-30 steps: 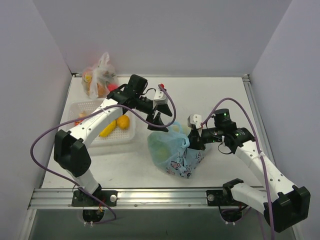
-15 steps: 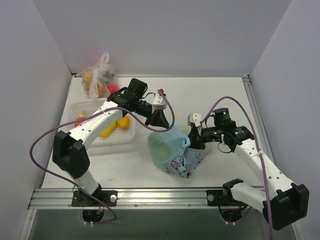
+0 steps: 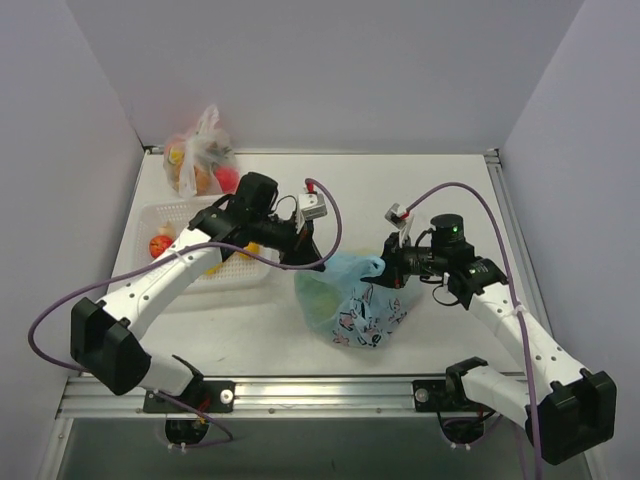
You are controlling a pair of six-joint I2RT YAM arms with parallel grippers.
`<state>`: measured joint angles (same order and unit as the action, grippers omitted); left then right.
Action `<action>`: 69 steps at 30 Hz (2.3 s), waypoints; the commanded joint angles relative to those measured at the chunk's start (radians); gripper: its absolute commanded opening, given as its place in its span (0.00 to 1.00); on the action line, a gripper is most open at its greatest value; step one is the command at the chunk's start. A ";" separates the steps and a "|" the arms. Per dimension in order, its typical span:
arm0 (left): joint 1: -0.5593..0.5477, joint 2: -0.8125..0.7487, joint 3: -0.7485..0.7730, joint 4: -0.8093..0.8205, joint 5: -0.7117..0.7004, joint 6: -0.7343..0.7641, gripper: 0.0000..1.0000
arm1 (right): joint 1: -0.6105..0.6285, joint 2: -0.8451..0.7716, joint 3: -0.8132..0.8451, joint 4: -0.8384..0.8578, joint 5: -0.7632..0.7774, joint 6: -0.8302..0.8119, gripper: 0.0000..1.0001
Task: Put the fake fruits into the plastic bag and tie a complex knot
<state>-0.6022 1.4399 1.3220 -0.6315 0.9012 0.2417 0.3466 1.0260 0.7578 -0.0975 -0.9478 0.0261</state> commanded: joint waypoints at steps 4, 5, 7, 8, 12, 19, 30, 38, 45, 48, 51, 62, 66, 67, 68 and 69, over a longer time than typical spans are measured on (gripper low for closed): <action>-0.117 -0.136 -0.116 0.179 -0.219 -0.496 0.00 | -0.008 -0.063 -0.037 0.128 0.211 0.472 0.00; -0.139 -0.136 -0.141 0.196 -0.244 -0.519 0.00 | -0.006 -0.069 -0.052 0.136 0.234 0.544 0.00; -0.194 -0.128 -0.173 0.289 -0.296 -0.606 0.00 | -0.004 -0.078 -0.063 0.166 0.260 0.609 0.00; -0.215 -0.116 -0.179 0.306 -0.339 -0.633 0.00 | -0.001 -0.081 -0.066 0.176 0.274 0.639 0.00; -0.223 -0.010 -0.137 0.369 -0.407 -0.737 0.00 | -0.003 -0.086 -0.101 0.284 0.294 0.858 0.00; -0.117 0.175 0.157 0.420 -0.309 -0.618 0.00 | -0.069 -0.076 -0.121 0.554 0.346 1.213 0.00; -0.021 0.251 0.358 0.242 -0.200 -0.527 0.00 | -0.161 -0.142 -0.150 0.429 0.408 1.335 0.00; -0.062 0.120 -0.052 0.378 -0.228 -0.700 0.00 | -0.158 -0.191 -0.298 0.413 0.412 1.267 0.00; -0.096 0.163 -0.153 0.529 -0.203 -0.808 0.00 | -0.155 -0.210 -0.345 0.424 0.392 1.209 0.00; -0.116 0.200 -0.161 0.584 -0.203 -0.849 0.00 | -0.152 -0.199 -0.345 0.447 0.374 1.189 0.00; -0.111 0.223 -0.127 0.605 -0.200 -0.861 0.00 | -0.152 -0.193 -0.316 0.430 0.290 1.085 0.09; -0.094 0.177 -0.066 0.605 -0.183 -0.828 0.00 | -0.155 -0.281 -0.137 -0.019 0.297 0.352 0.90; -0.096 0.177 -0.066 0.607 -0.186 -0.828 0.00 | -0.095 -0.238 -0.114 -0.025 0.365 0.198 0.99; -0.097 0.178 -0.064 0.607 -0.188 -0.828 0.00 | -0.057 -0.230 -0.109 -0.015 0.379 0.151 1.00; -0.097 0.178 -0.064 0.610 -0.185 -0.828 0.00 | -0.037 -0.216 -0.103 -0.008 0.417 0.131 1.00; -0.102 0.178 -0.066 0.610 -0.183 -0.826 0.00 | -0.014 -0.193 -0.098 0.011 0.440 0.117 1.00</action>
<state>-0.6979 1.6608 1.2144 -0.0639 0.6941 -0.5926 0.2775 0.7918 0.6140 -0.0933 -0.5926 0.3157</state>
